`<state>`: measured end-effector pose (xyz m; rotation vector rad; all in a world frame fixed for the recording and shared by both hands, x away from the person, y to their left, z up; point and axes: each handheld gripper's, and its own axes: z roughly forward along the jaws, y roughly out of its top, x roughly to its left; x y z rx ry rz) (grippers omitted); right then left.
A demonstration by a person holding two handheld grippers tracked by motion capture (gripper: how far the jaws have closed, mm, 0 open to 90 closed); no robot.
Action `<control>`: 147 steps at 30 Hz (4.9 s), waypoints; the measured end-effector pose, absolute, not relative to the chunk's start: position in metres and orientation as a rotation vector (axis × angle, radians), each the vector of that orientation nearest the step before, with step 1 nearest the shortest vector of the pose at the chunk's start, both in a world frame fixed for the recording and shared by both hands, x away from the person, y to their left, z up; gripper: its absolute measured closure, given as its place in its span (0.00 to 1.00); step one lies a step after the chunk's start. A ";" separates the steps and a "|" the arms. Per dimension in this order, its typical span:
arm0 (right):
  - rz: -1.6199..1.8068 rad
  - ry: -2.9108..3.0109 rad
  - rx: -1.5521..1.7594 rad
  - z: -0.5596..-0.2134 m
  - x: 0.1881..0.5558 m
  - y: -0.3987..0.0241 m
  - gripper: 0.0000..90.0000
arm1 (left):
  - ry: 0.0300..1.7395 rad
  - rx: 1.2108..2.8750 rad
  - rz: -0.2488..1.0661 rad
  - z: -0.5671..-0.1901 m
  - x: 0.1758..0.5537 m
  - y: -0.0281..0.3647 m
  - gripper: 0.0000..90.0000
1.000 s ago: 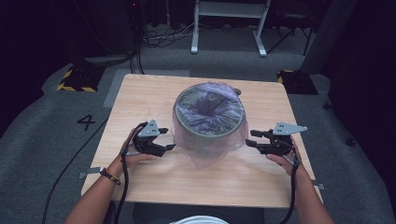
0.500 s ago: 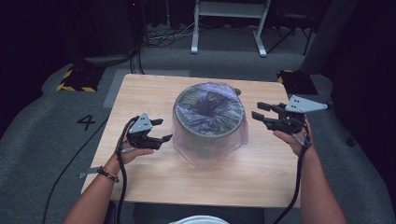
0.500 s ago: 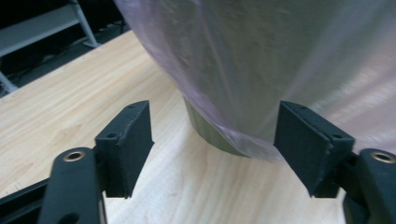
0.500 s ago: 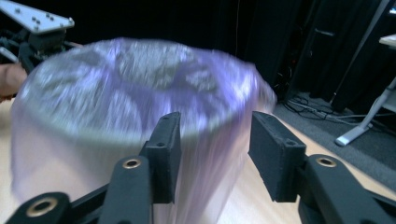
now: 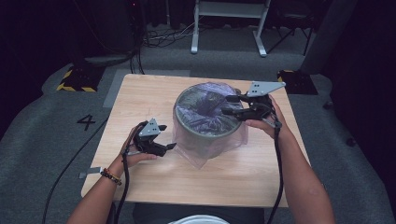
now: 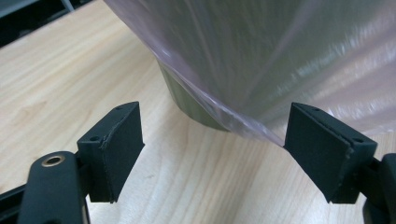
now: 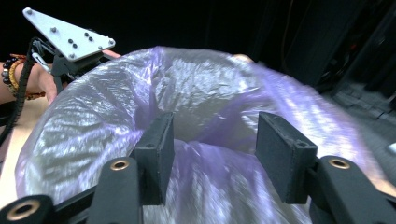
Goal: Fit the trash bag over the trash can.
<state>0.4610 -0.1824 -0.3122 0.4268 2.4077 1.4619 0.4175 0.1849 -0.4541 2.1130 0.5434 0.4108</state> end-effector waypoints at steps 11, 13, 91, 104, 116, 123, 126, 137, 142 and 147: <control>1.291 2.567 0.485 -0.320 0.473 -0.153 0.36 | 0.608 2.190 0.328 -0.478 0.410 0.198 0.20; 1.232 2.596 0.505 -0.322 0.474 -0.150 0.34 | 0.623 2.213 0.311 -0.483 0.408 0.199 0.20; 0.967 2.600 0.682 -0.314 0.476 -0.140 0.32 | 0.650 2.276 0.259 -0.503 0.402 0.200 0.17; 1.072 2.393 0.720 -0.307 0.481 -0.173 0.36 | 0.649 2.276 0.259 -0.503 0.402 0.200 0.17; 1.171 2.235 0.774 -0.312 0.482 -0.206 0.63 | 0.649 2.276 0.259 -0.503 0.402 0.200 0.17; 1.225 2.212 0.804 -0.320 0.473 -0.233 0.55 | 0.650 2.277 0.259 -0.503 0.402 0.200 0.17; 1.238 2.200 0.820 -0.325 0.467 -0.245 0.49 | 0.650 2.277 0.260 -0.503 0.402 0.200 0.17; 1.207 2.222 0.825 -0.344 0.448 -0.268 0.34 | 0.650 2.277 0.259 -0.503 0.402 0.200 0.17; 1.173 2.245 0.836 -0.359 0.439 -0.275 0.28 | 0.650 2.277 0.259 -0.503 0.402 0.200 0.17; 1.121 2.281 0.842 -0.376 0.429 -0.279 0.26 | 0.649 2.276 0.259 -0.503 0.402 0.200 0.17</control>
